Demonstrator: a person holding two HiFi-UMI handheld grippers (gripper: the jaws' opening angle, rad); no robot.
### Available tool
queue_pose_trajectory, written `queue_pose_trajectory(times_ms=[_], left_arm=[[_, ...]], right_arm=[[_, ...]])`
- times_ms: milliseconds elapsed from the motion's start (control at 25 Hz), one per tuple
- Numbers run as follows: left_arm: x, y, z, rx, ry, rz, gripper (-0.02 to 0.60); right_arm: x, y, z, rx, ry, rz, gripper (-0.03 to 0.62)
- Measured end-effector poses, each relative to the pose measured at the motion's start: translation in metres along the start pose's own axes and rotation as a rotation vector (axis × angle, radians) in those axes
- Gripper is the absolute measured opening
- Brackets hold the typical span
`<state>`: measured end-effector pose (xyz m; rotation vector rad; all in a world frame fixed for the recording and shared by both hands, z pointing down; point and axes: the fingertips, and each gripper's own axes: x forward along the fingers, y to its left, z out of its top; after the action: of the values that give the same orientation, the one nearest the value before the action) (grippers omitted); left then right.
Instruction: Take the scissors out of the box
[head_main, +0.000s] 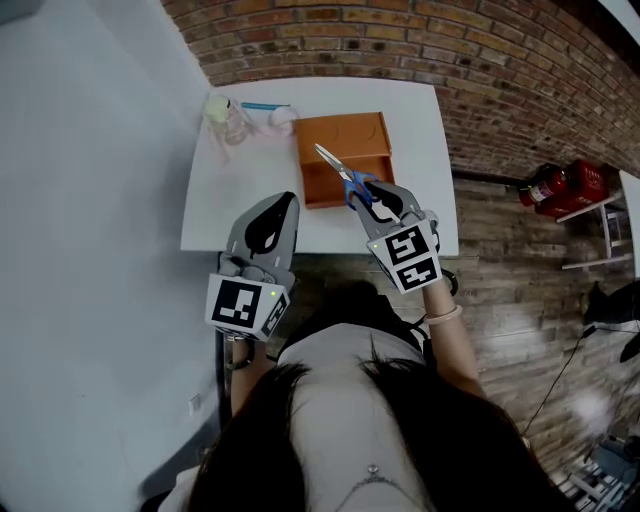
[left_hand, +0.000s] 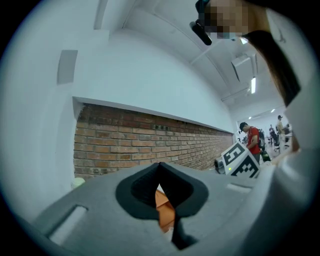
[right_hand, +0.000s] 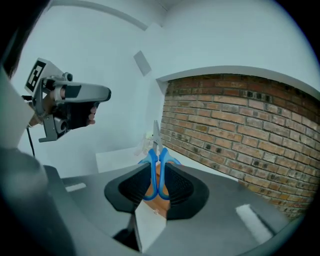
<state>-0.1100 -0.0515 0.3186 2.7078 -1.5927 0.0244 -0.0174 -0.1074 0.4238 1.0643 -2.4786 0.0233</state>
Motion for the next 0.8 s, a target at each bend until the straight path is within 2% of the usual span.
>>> queue_pose_trajectory(times_ms=[440,800], left_arm=[[-0.016,-0.006,0.003,0.01,-0.012,-0.067,0.0],[-0.017,-0.009,0.007,0.013,-0.012,-0.063,0.0]], right_arm=[[-0.026,0.011,0.018,-0.005,-0.045,-0.086,0.098],[-0.033,0.013,0.027,-0.01,-0.072,-0.09,0.098]])
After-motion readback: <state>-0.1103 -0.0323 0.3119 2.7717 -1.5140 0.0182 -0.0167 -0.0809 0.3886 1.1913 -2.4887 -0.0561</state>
